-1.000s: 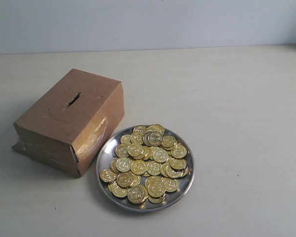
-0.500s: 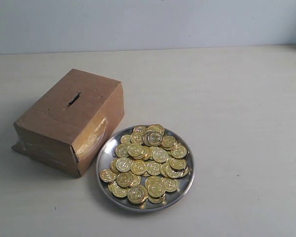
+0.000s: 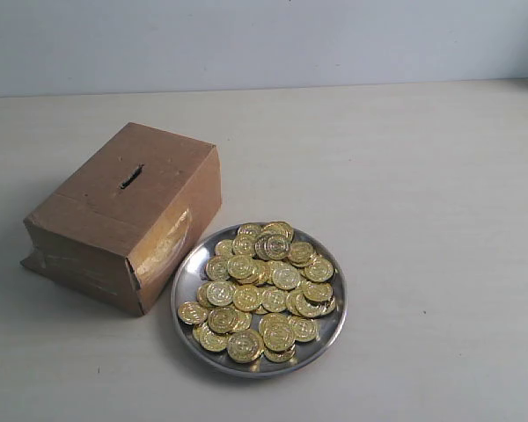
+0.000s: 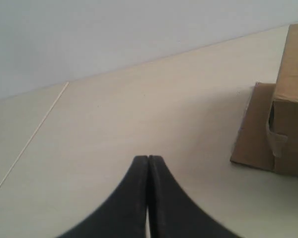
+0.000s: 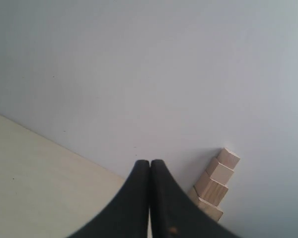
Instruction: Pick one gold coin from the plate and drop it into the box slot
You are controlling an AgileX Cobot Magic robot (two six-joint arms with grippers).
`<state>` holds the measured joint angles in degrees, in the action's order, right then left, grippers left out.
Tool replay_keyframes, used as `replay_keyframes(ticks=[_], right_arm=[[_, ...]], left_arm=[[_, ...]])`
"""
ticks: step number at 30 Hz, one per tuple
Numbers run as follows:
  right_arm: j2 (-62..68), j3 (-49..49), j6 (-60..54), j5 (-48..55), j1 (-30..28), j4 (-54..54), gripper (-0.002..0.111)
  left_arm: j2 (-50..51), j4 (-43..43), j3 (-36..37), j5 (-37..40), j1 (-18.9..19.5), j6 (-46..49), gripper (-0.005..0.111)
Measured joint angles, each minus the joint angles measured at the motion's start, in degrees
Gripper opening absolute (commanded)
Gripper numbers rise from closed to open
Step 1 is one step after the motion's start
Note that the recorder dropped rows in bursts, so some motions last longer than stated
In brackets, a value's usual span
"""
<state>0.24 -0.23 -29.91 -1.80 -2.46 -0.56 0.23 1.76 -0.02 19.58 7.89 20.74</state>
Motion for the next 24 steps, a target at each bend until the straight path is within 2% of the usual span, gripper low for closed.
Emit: replay_keyframes(ticks=[4,12,24], right_arm=[[0.0,0.0,0.0,0.0,0.0,0.0,0.0],[0.0,0.0,0.0,0.0,0.0,0.0,0.0],[0.0,0.0,0.0,0.0,0.0,0.56,0.0]], left_arm=[[0.0,0.0,0.0,0.48,0.0,0.0,0.0],[0.0,0.0,0.0,0.48,-4.69,0.0,0.0],[0.0,0.0,0.0,0.94,-4.92,0.0,0.0]])
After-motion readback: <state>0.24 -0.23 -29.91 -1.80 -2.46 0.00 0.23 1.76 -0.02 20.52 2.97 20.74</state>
